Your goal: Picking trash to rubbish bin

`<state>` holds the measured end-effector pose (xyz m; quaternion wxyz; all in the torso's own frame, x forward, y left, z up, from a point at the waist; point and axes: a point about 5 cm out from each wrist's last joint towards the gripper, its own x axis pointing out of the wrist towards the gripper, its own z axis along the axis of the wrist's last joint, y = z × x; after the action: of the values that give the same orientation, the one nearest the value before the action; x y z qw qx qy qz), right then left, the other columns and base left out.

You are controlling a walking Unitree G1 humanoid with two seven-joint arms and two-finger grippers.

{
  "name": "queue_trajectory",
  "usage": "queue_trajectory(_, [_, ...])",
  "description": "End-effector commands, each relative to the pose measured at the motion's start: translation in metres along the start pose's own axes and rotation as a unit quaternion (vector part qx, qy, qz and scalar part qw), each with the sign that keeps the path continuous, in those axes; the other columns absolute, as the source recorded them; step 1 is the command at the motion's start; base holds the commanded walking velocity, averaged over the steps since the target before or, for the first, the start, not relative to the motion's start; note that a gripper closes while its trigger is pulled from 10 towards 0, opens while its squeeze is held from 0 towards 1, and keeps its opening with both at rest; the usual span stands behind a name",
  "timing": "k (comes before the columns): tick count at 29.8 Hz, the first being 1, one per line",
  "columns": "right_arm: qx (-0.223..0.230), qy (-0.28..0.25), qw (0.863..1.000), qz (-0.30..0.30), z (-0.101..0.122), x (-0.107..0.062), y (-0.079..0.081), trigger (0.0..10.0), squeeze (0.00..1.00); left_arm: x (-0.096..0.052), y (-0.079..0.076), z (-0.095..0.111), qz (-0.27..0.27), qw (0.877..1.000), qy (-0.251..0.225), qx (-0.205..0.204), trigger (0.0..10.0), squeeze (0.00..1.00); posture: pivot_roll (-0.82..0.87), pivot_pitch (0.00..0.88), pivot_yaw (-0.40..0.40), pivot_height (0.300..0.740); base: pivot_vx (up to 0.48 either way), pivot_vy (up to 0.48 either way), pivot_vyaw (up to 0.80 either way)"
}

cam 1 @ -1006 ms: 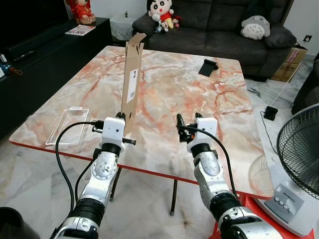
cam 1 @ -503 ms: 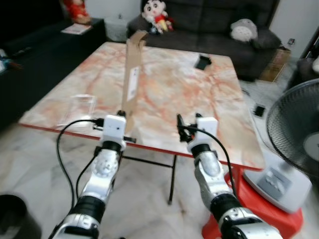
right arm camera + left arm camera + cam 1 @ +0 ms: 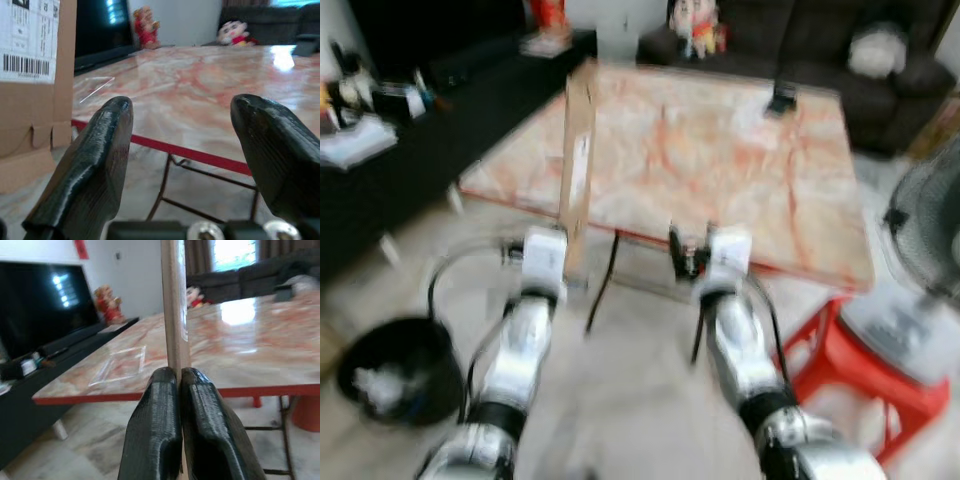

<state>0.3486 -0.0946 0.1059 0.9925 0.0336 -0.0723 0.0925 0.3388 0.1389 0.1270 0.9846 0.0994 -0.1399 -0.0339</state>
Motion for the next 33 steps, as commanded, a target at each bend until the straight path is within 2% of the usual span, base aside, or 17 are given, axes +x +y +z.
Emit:
queue_trajectory(1, [0.002, -0.005, 1.000, 0.000, 0.004, 0.003, 0.001, 10.0, 0.00, 0.003, 0.002, 0.005, 0.001, 1.000, -0.012, 0.001, 10.0, 0.00, -0.02, 0.003, -0.050, 0.740, -0.255, 0.000, 0.00])
queue_trajectory(7, [0.001, 0.005, 1.000, 0.000, 0.000, 0.001, -0.001, 10.0, 0.00, 0.001, 0.003, 0.002, 0.003, 1.000, -0.004, 0.002, 10.0, 0.00, -0.02, 0.005, -0.051, 0.740, -0.170, 0.000, 0.00])
queue_trajectory(9, [0.002, 0.019, 1.000, 0.000, -0.005, -0.002, -0.002, 10.0, 0.00, -0.001, 0.006, -0.004, 0.008, 1.000, 0.015, 0.001, 10.0, 0.00, -0.02, 0.005, -0.051, 0.740, 0.000, 0.000, 0.00])
queue_trajectory(13, [0.007, 0.081, 0.997, -0.011, -0.027, -0.014, -0.012, 10.0, 0.00, -0.013, 0.014, -0.029, 0.016, 0.997, 0.076, -0.014, 10.0, 0.00, -0.02, 0.008, -0.053, 0.740, 0.000, 0.000, 0.00])
queue_trajectory(15, [0.011, 0.112, 0.993, -0.019, -0.039, -0.022, -0.018, 10.0, 0.00, -0.022, 0.018, -0.044, 0.021, 0.992, 0.118, -0.037, 10.0, 0.00, -0.02, 0.010, -0.053, 0.740, 0.000, 0.000, 0.00])
queue_trajectory(16, [0.018, 0.150, 0.988, -0.022, -0.052, -0.033, -0.023, 10.0, 0.00, -0.033, 0.021, -0.058, 0.024, 0.986, 0.158, -0.053, 10.0, 0.00, -0.02, 0.010, -0.053, 0.740, 0.000, 0.000, 0.00])
queue_trajectory(20, [0.026, 0.210, 0.977, -0.034, -0.075, -0.055, -0.032, 10.0, 0.00, -0.057, 0.026, -0.084, 0.030, 0.971, 0.229, -0.063, 10.0, 0.00, -0.02, 0.012, -0.053, 0.740, 0.000, 0.000, 0.00])
queue_trajectory(21, [0.026, 0.231, 0.972, -0.042, -0.082, -0.063, -0.036, 10.0, 0.00, -0.065, 0.028, -0.091, 0.036, 0.965, 0.250, -0.066, 10.0, 0.00, -0.02, 0.012, -0.053, 0.740, 0.000, 0.000, 0.00])
queue_trajectory(22, [0.027, 0.267, 0.962, -0.055, -0.094, -0.079, -0.043, 10.0, 0.00, -0.080, 0.031, -0.103, 0.043, 0.954, 0.288, -0.073, 10.0, 0.00, -0.02, 0.013, -0.054, 0.740, 0.000, 0.000, 0.00])
queue_trajectory(23, [0.027, 0.267, 0.962, -0.055, -0.094, -0.079, -0.043, 10.0, 0.00, -0.080, 0.031, -0.103, 0.043, 0.954, 0.288, -0.073, 10.0, 0.00, -0.02, 0.013, -0.054, 0.740, 0.000, 0.000, 0.00])
queue_trajectory(24, [0.028, 0.294, 0.953, -0.062, -0.103, -0.091, -0.047, 10.0, 0.00, -0.092, 0.031, -0.112, 0.041, 0.944, 0.318, -0.076, 10.0, 0.00, -0.02, 0.014, -0.054, 0.740, 0.000, 0.000, 0.00])
queue_trajectory(26, [0.027, 0.300, 0.951, -0.064, -0.105, -0.094, -0.048, 10.0, 0.00, -0.095, 0.031, -0.114, 0.040, 0.942, 0.325, -0.076, 10.0, 0.00, -0.02, 0.014, -0.054, 0.740, 0.000, 0.000, 0.00])
queue_trajectory(27, [0.024, 0.347, 0.935, -0.073, -0.119, -0.117, -0.054, 10.0, 0.00, -0.118, 0.028, -0.127, 0.032, 0.924, 0.373, -0.070, 10.0, 0.00, -0.02, 0.014, -0.055, 0.740, 0.000, 0.000, 0.00])
queue_trajectory(29, [0.019, 0.390, 0.917, -0.083, -0.131, -0.140, -0.059, 10.0, 0.00, -0.139, 0.025, -0.138, 0.032, 0.906, 0.417, -0.073, 10.0, 0.00, -0.02, 0.014, -0.055, 0.740, 0.000, 0.000, 0.00])
queue_trajectory(31, [0.018, 0.427, 0.899, -0.093, -0.141, -0.160, -0.062, 10.0, 0.00, -0.160, 0.024, -0.147, 0.035, 0.886, 0.457, -0.077, 10.0, 0.00, -0.02, 0.013, -0.053, 0.740, 0.000, 0.000, 0.00])
queue_trajectory(33, [0.020, 0.444, 0.890, -0.097, -0.145, -0.170, -0.063, 10.0, 0.00, -0.172, 0.023, -0.151, 0.036, 0.875, 0.477, -0.076, 10.0, 0.00, -0.02, 0.011, -0.052, 0.740, 0.000, 0.000, 0.00])
